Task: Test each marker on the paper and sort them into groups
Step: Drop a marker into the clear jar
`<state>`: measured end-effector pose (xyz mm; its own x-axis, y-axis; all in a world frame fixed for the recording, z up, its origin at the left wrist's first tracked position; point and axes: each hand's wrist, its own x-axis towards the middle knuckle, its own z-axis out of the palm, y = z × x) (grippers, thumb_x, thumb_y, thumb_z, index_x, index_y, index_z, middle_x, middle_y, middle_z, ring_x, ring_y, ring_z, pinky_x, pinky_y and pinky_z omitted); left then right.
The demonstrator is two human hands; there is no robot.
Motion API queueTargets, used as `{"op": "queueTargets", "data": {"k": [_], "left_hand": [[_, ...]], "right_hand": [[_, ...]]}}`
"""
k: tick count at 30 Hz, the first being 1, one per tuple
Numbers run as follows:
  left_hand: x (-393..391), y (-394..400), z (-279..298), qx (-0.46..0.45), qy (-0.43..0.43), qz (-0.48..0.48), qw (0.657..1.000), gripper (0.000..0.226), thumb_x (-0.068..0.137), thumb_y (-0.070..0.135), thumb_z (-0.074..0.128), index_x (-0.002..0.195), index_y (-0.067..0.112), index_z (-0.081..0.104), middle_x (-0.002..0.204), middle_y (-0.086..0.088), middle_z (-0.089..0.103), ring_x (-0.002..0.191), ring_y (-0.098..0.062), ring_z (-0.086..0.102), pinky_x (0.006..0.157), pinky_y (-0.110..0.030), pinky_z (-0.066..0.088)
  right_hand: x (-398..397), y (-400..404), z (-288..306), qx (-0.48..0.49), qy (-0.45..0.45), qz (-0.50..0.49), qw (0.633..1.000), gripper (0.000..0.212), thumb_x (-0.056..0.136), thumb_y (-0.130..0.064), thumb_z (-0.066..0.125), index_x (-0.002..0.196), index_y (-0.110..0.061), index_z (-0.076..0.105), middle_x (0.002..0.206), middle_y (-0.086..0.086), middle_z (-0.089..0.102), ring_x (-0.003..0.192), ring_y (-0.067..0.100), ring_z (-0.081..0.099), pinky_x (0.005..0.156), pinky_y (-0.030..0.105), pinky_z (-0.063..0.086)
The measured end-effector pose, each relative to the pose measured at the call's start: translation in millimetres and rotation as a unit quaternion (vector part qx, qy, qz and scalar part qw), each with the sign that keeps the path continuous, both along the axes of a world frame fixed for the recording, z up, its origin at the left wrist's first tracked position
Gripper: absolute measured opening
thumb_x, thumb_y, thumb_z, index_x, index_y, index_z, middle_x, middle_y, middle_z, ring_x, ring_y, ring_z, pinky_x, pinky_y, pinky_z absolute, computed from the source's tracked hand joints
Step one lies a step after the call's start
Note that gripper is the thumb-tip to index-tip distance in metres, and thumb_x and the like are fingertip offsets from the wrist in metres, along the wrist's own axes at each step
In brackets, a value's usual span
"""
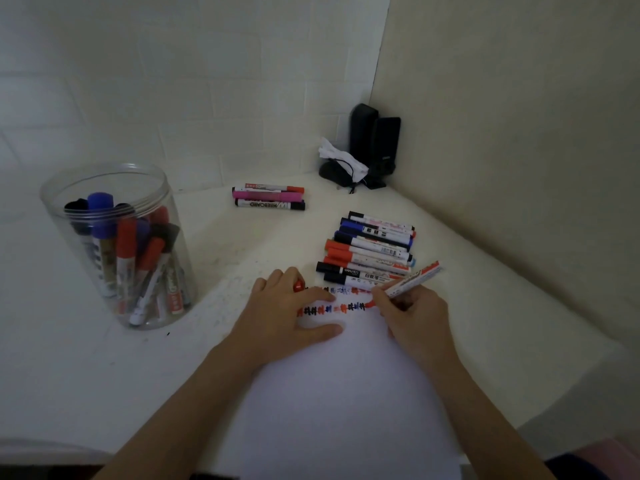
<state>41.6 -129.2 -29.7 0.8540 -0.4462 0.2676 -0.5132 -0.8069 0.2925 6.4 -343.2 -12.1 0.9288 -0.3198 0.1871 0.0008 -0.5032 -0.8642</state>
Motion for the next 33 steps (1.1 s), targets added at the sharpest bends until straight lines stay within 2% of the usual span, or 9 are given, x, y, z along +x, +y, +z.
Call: {"op": "queueTargets", "data": {"k": [7,11,14,18,22,25,29,31,33], "left_hand": [[0,1,0,-0.009,-0.007,-0.007,1.0,0.073,0.068,0.09,0.026,0.118,0.047,0.057,0.093,0.011,0.04,0.089,-0.009,0.037,0.08,-0.03,0.025],[0,0,-1,-0.003,-0.008,-0.007,1.0,0.078,0.066,0.092,0.02,0.118,0.047,0.057,0.094,0.011,0.041,0.09,-0.01,0.037,0.08,-0.029,0.025],[1,1,-1,-0.007,-0.008,-0.008,1.0,0.075,0.067,0.091,0.024,0.118,0.046,0.057,0.094,0.01,0.041,0.089,-0.01,0.038,0.08,-0.03,0.026],[1,1,0,-0.001,0.001,-0.012,1.0,0.066,0.072,0.083,0.027,0.12,0.046,0.055,0.096,0.01,0.041,0.091,-0.01,0.038,0.082,-0.029,0.027],[2,1,-3,-0.11,0.047,-0.023,0.993,0.043,0.093,0.038,0.023,0.13,0.033,0.045,0.102,0.008,0.047,0.093,-0.01,0.041,0.082,-0.027,0.031],[-1,4,6,-0.219,0.119,0.011,0.968,0.038,0.099,0.008,0.029,0.133,0.024,0.038,0.107,0.003,0.051,0.092,-0.007,0.048,0.075,-0.013,0.036],[-24,13,26,-0.306,0.161,0.002,0.938,0.033,0.101,0.014,0.042,0.129,0.03,0.035,0.106,0.02,0.061,0.097,0.003,0.059,0.079,-0.006,0.043],[-36,18,32,-0.337,0.143,-0.01,0.93,0.023,0.097,0.015,0.053,0.116,0.028,0.051,0.103,0.022,0.065,0.097,0.007,0.06,0.085,-0.012,0.048],[-47,21,37,-0.37,0.134,-0.016,0.919,0.019,0.093,0.013,0.06,0.104,0.028,0.063,0.1,0.018,0.069,0.091,0.002,0.064,0.081,-0.016,0.05]], "right_hand": [[1,0,0,0.007,-0.006,-0.002,1.0,0.023,0.087,-0.026,0.07,0.068,-0.015,0.066,0.046,-0.008,0.061,0.039,0.002,0.057,0.045,0.006,0.041],[1,-1,-1,0.011,-0.002,-0.006,1.0,0.015,0.087,-0.026,0.071,0.074,-0.019,0.066,0.06,-0.013,0.065,0.048,-0.005,0.06,0.046,0.006,0.041],[2,-1,-1,0.002,-0.014,-0.01,1.0,0.022,0.088,-0.026,0.07,0.068,-0.019,0.064,0.05,-0.009,0.063,0.042,0.002,0.059,0.045,0.008,0.042],[3,0,-2,0.005,-0.006,-0.021,1.0,0.016,0.086,-0.024,0.07,0.071,-0.018,0.067,0.057,-0.007,0.066,0.045,0.001,0.059,0.044,0.01,0.044],[4,-2,2,0.085,-0.016,-0.041,0.995,0.02,0.088,-0.021,0.069,0.069,-0.018,0.064,0.059,-0.001,0.064,0.04,0.002,0.053,0.042,0.016,0.043],[-1,-1,9,0.158,-0.015,-0.039,0.987,0.014,0.087,-0.021,0.07,0.078,-0.011,0.07,0.062,0.004,0.065,0.044,0.008,0.049,0.044,0.021,0.041],[-11,2,27,0.216,-0.005,-0.013,0.976,0.004,0.087,-0.015,0.07,0.088,-0.011,0.072,0.063,-0.001,0.063,0.053,0.013,0.049,0.047,0.022,0.044],[-20,10,38,0.236,-0.002,0.028,0.971,0.007,0.088,-0.014,0.069,0.09,-0.008,0.071,0.059,-0.001,0.055,0.054,0.013,0.046,0.047,0.023,0.043],[-31,24,48,0.271,0.019,0.076,0.959,0.017,0.091,-0.022,0.065,0.093,-0.006,0.071,0.063,0.002,0.054,0.056,0.012,0.048,0.048,0.024,0.039]]}}
